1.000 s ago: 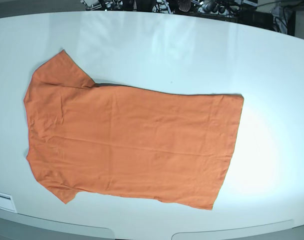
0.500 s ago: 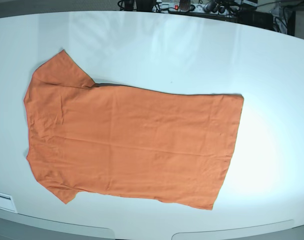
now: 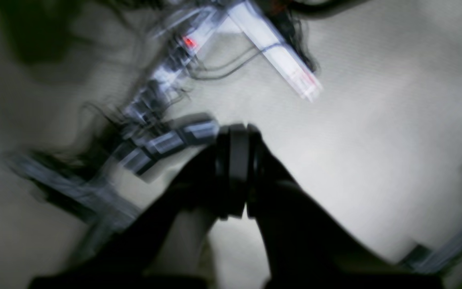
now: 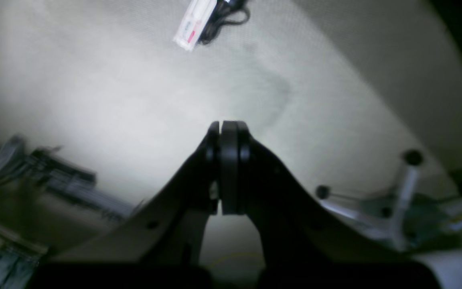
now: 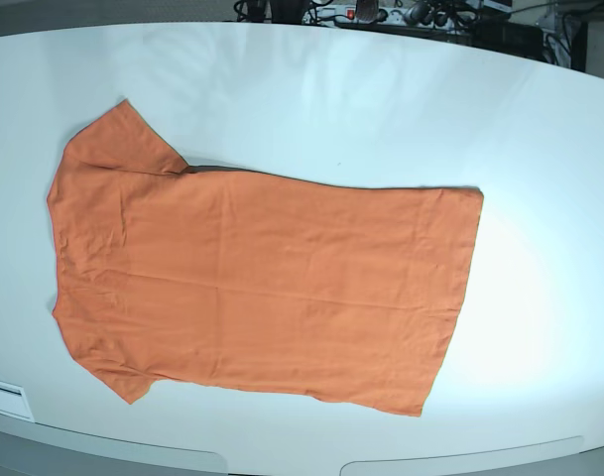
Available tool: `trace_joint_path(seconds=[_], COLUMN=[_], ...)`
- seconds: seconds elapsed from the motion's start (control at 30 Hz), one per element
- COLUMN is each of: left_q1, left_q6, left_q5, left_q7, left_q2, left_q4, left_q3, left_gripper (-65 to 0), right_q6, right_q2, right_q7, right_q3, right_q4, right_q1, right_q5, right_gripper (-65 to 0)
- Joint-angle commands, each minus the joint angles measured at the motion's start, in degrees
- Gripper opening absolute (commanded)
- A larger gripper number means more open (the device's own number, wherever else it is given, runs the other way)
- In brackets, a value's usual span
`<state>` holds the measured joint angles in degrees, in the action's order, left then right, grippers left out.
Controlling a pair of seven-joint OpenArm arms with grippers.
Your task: Fold the T-shirt properly
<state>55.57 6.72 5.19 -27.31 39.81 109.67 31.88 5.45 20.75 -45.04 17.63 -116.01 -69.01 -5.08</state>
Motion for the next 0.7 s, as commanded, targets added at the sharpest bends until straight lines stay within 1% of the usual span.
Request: trace_joint_path(seconds=[0.0, 0.07, 0.1, 0.13, 0.23, 0.3, 0.4, 0.5, 0.6, 0.67], left_q1=[1.9, 3.4, 4.1, 4.8, 6.4, 6.5, 5.8, 3.0, -0.6, -3.1], left_q6=[1.1, 2.5, 3.4, 4.3, 6.9, 8.2, 9.2, 9.2, 8.4, 7.1], left_q5=[2.1, 8.4, 12.0, 15.6, 25.4, 30.5, 36.8, 36.7, 31.3, 27.0], left_q7=[-0.4, -2.8, -4.3, -5.9, -8.9, -9.3, -9.2, -9.1, -7.7, -5.2], left_q2=[1.8, 4.5, 5.8, 6.9, 9.6, 10.9, 12.1, 13.2, 15.1, 16.0], left_q4=[3.9, 9.7, 12.4, 15.0, 20.6, 22.1, 22.3, 22.3, 22.1, 21.2], left_q3=[0.3, 0.3, 0.3, 0.3, 0.3, 0.3, 0.2, -1.0, -4.7, -8.9], left_gripper=[-65.0, -65.0, -65.0, -65.0, -65.0, -65.0, -65.0, -65.0, -65.0, -65.0], right_q6=[-1.4, -3.3, -3.4, -4.2, -9.1, -11.9, -14.6, -15.7, -17.0, -17.7], right_q2=[1.3, 3.4, 4.6, 5.6, 7.9, 8.7, 9.1, 9.2, 11.4, 13.3], right_q7=[0.2, 0.2, 0.2, 0.2, 0.2, -0.2, 0.0, 0.0, 1.5, 3.0], right_q3=[0.0, 0.0, 0.0, 0.0, 0.0, 0.0, -0.1, -0.1, -0.1, -0.1], right_q4=[-3.3, -8.0, -10.2, -12.3, -16.9, -18.6, -19.0, -19.0, -19.0, -19.0], right_q1=[-2.1, -4.5, -5.6, -6.0, -6.0, -6.0, -6.0, -6.0, -2.8, -0.1], right_q5=[-1.6, -5.2, -7.1, -9.0, -16.2, -22.1, -30.9, -36.8, -38.1, -39.0], right_gripper=[-65.0, -65.0, -65.0, -65.0, -65.0, -65.0, -65.0, -65.0, -65.0, -65.0])
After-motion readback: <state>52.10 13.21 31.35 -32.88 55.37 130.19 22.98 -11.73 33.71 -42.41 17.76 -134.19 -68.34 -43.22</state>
